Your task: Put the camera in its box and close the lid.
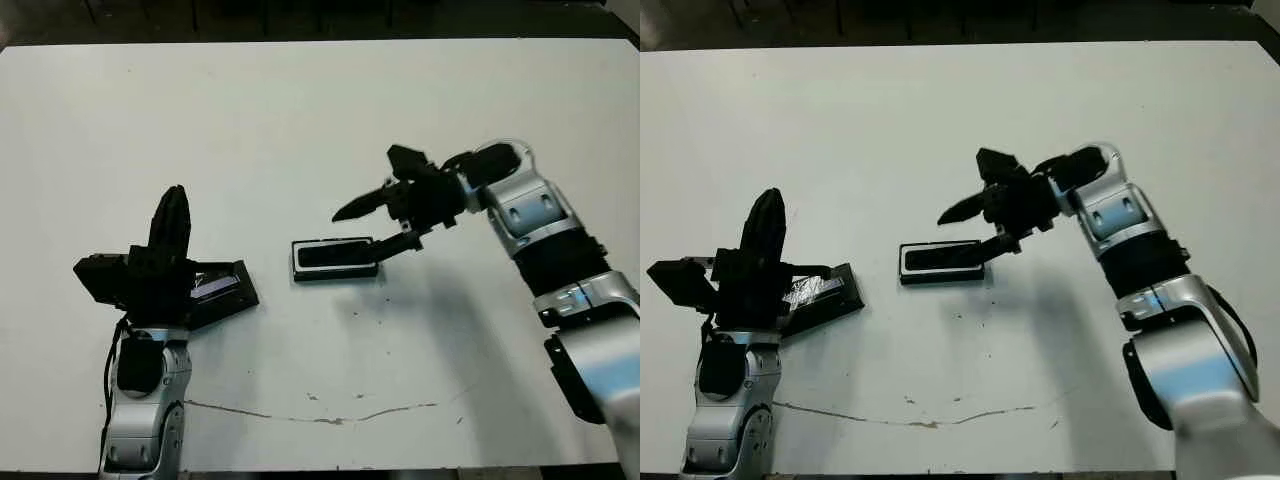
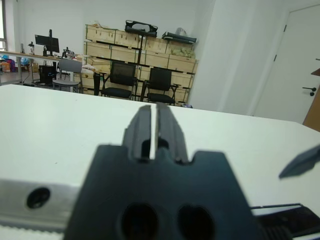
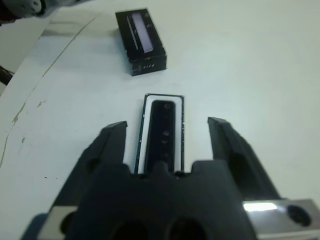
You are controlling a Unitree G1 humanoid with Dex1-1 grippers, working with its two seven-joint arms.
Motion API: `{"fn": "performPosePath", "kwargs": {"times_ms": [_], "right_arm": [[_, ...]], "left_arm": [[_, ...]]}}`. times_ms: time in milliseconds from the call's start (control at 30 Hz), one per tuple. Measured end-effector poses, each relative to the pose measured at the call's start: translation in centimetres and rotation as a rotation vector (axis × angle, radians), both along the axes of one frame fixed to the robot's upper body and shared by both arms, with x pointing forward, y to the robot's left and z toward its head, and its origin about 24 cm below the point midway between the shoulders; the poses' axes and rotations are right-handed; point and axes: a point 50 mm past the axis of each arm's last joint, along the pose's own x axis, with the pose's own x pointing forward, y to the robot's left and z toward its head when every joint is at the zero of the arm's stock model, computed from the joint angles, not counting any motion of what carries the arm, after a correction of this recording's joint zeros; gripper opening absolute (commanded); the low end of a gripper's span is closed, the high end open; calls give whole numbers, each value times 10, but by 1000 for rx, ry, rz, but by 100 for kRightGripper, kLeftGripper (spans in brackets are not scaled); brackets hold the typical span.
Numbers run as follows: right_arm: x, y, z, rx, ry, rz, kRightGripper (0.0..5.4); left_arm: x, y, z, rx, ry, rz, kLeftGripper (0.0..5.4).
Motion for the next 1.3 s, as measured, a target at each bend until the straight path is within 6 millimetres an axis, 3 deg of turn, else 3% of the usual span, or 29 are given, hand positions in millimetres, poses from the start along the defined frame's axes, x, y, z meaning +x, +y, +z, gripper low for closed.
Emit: {"fn": "performPosePath", "kwargs": {"times_ms": [267,400,533,633,733,867,1300], "right_arm": [[-2,-12,21,89,-10,-48,536],[-5,-19,31,247,-45,-269,531],[-25,-16,26,390,-211,-535,470],[-48,-9,15,391,-391,-637,414],[-67,-2,13,348,-612,-607,358],[-78,1,4,246,-796,-563,284],[-83,11,-33,92,-869,-410,44]], "left_arm": [[0,0,-1,0,-1,1,0],[0,0,0,-1,-2,2,0],[0,0,0,-1,-4,1,0],[0,0,0,1,-2,3,0],[0,0,0,2,-3,3,0],[0,0,0,-1,-3,2,0],[0,0,-1,6,-2,3,0]]}}
